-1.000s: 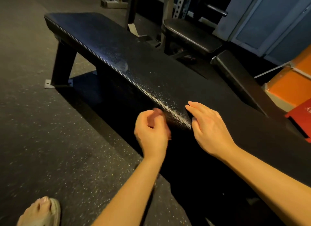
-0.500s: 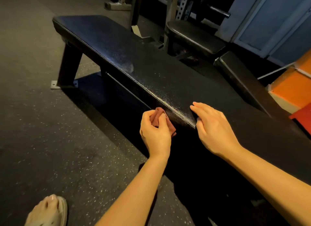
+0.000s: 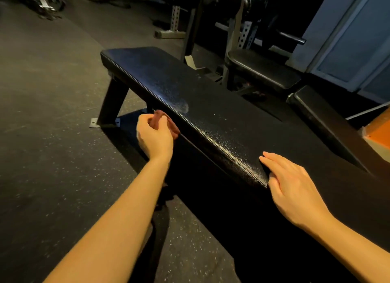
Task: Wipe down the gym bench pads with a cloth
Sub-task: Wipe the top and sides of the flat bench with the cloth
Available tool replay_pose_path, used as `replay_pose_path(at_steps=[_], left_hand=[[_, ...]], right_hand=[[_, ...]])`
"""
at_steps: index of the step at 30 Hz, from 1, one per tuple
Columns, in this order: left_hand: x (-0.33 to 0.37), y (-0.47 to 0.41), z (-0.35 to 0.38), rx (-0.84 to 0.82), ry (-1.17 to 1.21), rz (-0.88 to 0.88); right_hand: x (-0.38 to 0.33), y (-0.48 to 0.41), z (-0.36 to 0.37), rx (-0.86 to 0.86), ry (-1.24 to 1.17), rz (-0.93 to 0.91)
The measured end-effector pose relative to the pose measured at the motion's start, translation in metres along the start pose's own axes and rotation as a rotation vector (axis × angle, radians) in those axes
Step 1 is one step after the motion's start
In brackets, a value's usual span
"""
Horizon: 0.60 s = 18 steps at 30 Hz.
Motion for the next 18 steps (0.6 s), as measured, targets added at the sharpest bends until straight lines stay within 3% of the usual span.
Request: replay_pose_path(at_steps=[4, 9, 14, 18], left_hand=[[0.004, -0.01, 0.01, 0.108, 0.155, -0.125], [-0.007, 0.074, 0.021, -0.045, 0.146, -0.1], [-0.008, 0.173, 0.017, -0.363, 0.14, 0.019], [-0.014, 0.094, 0.005, -0.054, 0.122, -0.059]], right_hand=[[-0.002, 0.0, 0.0, 0.019, 0.003, -0.01], [-0.002, 0.0, 0.001, 0.032, 0.008, -0.014], [-0.001, 0.0, 0.002, 0.043, 0.031, -0.021], [-0.002, -0.001, 0.003, 0.038, 0.05, -0.013]])
Point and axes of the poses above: each hand's wrist, its own y-axis away from the middle knuckle, its own z-axis out of the palm, x = y × z, the point moved 5 cm from there along -y, towards the middle knuckle, and after that the axes turned 7 degrees about -y, right-handed, at the moved point
